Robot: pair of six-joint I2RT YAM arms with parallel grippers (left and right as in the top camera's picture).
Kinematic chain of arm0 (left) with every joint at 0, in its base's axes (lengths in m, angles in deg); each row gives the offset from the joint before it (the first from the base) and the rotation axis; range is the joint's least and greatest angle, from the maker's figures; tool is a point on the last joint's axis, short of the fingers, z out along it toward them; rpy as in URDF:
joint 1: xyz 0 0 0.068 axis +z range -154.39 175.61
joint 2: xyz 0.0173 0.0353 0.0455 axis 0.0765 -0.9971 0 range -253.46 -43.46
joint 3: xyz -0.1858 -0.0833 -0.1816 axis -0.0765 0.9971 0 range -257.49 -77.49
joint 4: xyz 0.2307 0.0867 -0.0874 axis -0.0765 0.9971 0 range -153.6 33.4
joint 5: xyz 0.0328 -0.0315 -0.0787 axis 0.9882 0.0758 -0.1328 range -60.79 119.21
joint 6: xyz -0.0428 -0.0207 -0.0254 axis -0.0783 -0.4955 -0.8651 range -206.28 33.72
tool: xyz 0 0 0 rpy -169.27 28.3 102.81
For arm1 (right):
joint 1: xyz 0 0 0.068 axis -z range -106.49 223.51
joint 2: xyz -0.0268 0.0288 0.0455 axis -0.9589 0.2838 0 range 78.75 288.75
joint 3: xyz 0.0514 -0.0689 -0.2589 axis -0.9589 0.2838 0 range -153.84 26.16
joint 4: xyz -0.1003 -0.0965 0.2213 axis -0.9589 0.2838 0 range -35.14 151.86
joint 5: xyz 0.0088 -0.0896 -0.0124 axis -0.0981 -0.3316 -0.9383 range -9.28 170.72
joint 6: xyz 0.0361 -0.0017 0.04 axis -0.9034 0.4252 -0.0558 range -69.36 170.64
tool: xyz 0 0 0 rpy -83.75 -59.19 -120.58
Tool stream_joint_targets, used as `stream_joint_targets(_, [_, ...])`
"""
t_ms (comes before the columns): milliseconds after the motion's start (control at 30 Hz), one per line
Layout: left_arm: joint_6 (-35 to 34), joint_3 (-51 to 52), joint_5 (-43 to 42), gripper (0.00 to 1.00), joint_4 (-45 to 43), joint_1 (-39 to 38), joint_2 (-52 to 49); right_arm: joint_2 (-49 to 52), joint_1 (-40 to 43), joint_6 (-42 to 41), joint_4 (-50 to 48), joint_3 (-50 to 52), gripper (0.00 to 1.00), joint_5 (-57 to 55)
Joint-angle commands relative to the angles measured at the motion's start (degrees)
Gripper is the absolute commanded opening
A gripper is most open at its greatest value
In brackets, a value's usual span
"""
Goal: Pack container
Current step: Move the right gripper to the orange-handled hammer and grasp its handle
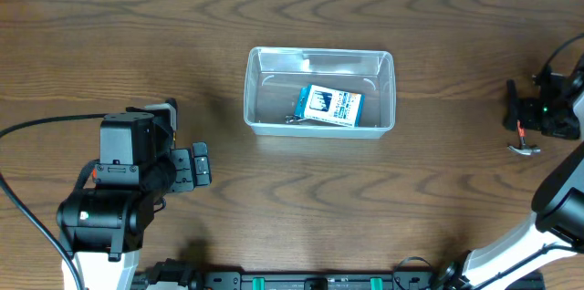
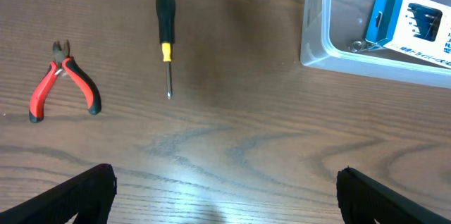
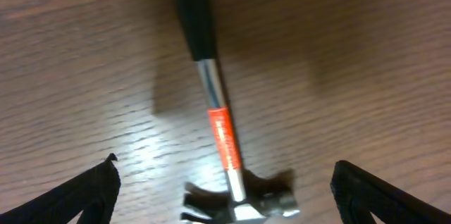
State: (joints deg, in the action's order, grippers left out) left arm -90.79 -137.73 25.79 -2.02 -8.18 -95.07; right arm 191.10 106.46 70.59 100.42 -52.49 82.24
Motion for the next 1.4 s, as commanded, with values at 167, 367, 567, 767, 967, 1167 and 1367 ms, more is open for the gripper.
stream_joint_targets(167, [-0.5, -1.0, 0.5, 0.98, 0.3, 0.3, 0.0, 0.3, 0.5, 0.5, -3.2, 5.0, 0.98, 0.4])
stream_joint_targets(367, [-0.5, -1.0, 0.5, 0.98, 0.3, 0.3, 0.0, 0.3, 0.5, 0.5, -5.6, 8.2, 0.98, 0.4])
stream_joint_targets(567, [-0.5, -1.0, 0.5, 0.98, 0.3, 0.3, 0.0, 0.3, 0.5, 0.5, -6.7, 9.9, 0.96, 0.4])
stream_joint_targets(767, [-0.5, -1.0, 0.5, 0.98, 0.4, 0.3, 0.0, 0.3, 0.5, 0.5, -7.8, 10.2, 0.97, 0.4])
stream_joint_targets(967, [-0.5, -1.0, 0.5, 0.98, 0.9, 0.3, 0.0, 0.3, 0.5, 0.5, -9.2, 10.2, 0.96, 0.4])
stream_joint_targets(1167, [-0.5, -1.0, 0.5, 0.98, 1.0, 0.3, 0.0, 0.3, 0.5, 0.5, -9.5, 10.2, 0.77, 0.4])
stream_joint_targets(1367, [-0.5, -1.0, 0.5, 0.98, 1.0, 0.3, 0.0, 0.3, 0.5, 0.5, -9.4, 10.2, 0.6, 0.4])
